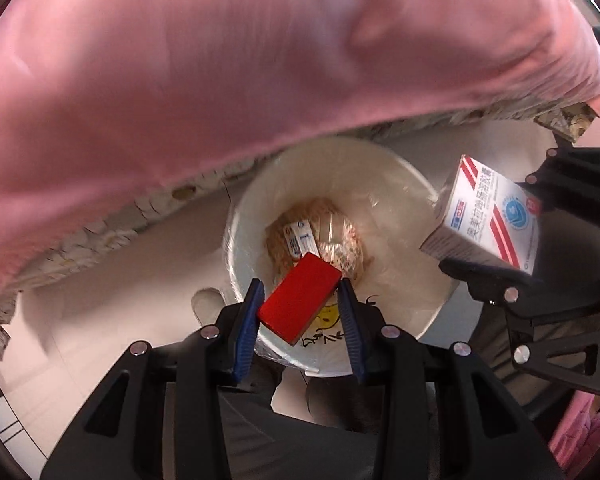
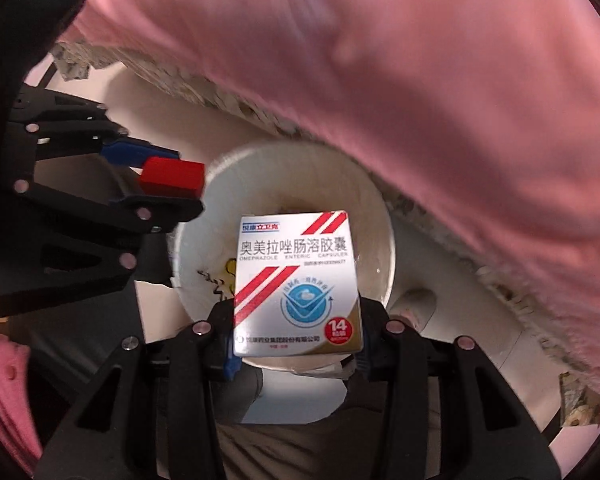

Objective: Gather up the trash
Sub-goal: 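Carry the red block and medicine box with both tools over the trash bin, then open both tools to drop the red block and medicine box into the bin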

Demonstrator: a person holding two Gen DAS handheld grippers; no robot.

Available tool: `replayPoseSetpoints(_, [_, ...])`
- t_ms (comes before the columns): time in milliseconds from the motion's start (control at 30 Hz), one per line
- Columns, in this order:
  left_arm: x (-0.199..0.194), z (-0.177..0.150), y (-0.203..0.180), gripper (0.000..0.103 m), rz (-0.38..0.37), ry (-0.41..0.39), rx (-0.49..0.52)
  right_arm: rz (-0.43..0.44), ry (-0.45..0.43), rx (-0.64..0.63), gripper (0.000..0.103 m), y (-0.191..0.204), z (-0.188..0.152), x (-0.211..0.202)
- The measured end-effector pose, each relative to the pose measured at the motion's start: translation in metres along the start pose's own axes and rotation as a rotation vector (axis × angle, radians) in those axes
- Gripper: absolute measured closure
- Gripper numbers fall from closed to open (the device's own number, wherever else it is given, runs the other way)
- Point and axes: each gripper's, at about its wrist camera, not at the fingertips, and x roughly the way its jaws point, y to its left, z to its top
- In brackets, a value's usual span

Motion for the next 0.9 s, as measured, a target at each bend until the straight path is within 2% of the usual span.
replayPoseSetpoints(300, [0.064,-0.001,-0.004,0.063,-0.040,0.105,-0.035,0.058,0.120,0.062,0.059,-0.004,-0.005,0.063])
replayPoseSetpoints(633, [0.114,0.003,0.005,0.063,-0.094,0.175,-0.137,0.109,0.226,0.139,0.059,-0.006,-0.011,0.119])
replayPoseSetpoints(900, [0.135,0.004,0.011,0.062,-0.151,0.198,-0.188,0.128,0.246,0.163,0.059,-0.005,-0.011,0.133])
